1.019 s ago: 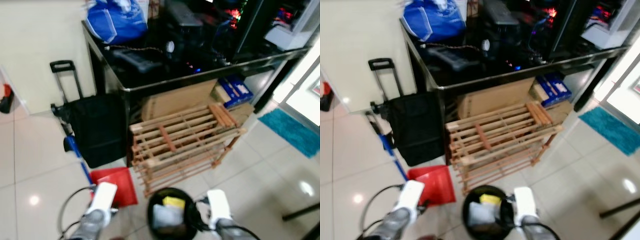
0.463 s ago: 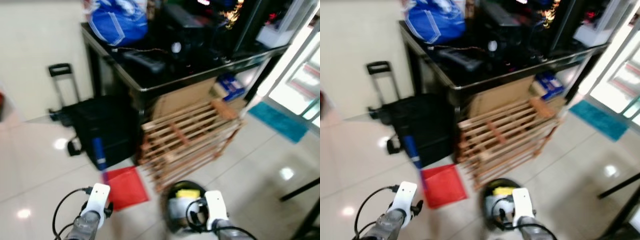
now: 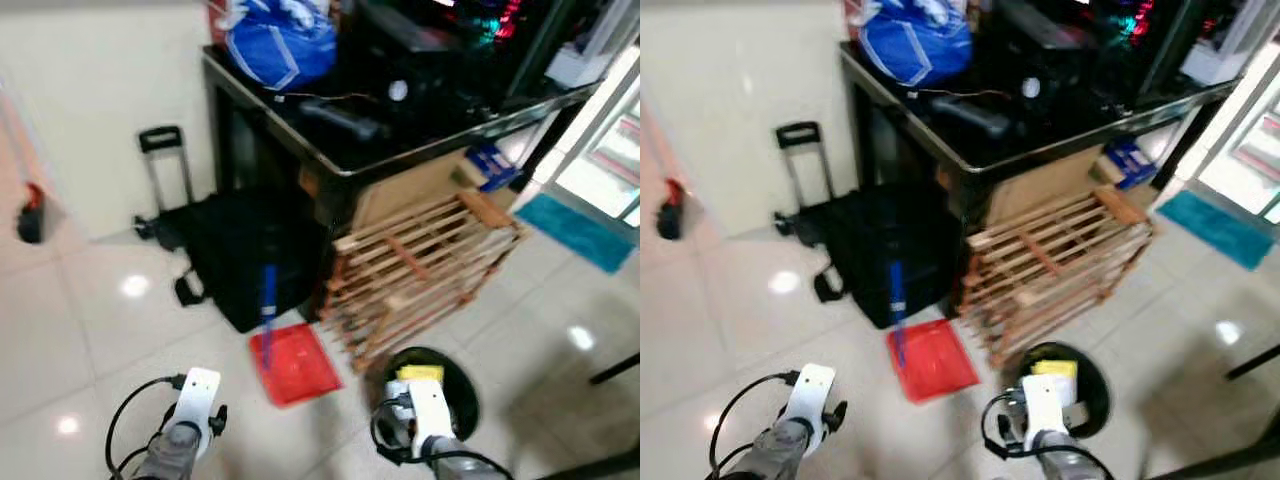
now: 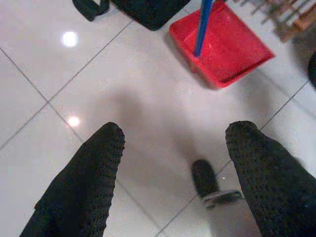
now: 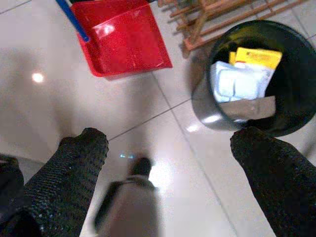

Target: Picking trash to rubbish bin

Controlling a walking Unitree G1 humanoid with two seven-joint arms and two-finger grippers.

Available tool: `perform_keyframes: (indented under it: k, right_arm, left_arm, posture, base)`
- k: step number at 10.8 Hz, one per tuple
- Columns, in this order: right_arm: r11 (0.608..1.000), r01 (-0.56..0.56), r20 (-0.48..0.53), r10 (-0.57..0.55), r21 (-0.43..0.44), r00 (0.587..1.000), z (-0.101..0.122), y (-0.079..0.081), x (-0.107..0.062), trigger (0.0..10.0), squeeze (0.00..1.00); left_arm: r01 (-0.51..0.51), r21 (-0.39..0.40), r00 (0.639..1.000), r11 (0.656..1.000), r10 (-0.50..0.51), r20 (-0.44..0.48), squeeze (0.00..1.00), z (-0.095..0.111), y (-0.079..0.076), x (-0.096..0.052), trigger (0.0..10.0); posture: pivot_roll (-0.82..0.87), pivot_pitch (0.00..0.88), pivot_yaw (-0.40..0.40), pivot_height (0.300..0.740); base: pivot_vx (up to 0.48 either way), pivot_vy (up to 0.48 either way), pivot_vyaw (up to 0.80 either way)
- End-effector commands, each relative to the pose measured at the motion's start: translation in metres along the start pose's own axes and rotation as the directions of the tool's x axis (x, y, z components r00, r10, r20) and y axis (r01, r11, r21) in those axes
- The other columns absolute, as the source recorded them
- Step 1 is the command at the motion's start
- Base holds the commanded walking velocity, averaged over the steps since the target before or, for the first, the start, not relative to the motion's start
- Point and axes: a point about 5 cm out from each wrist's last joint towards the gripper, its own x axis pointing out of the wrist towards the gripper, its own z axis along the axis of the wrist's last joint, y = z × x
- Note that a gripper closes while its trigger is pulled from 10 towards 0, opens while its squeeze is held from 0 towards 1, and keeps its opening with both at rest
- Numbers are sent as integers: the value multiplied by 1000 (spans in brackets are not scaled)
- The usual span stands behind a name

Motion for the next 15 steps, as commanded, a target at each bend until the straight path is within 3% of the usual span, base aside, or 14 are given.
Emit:
perform_keyframes:
  k: [1, 6, 15]
  right_arm:
    - [1000, 20, -17, -21, -23, 1000, -4, -8, -2, 10000, 0]
    - [1000, 11, -19, -11, -15, 1000, -6, -6, -2, 10000, 0]
    - [1000, -4, -21, 3, -19, 1000, -6, -6, -2, 10000, 0]
  left_arm:
    - [27, 1, 1000, 1000, -27, 8, 0, 4, -10, 1, 10000]
    - [26, 2, 1000, 1000, -26, 11, 0, 4, -10, 1, 10000]
    - [27, -3, 999, 1000, -27, 22, 0, 4, -12, 1, 10000]
  posture:
    - [34, 67, -99, 740]
    - [34, 70, -100, 740]
    - [31, 71, -106, 740]
  base:
    - [0, 480, 800]
    - [0, 431, 800]
    - [0, 0, 800]
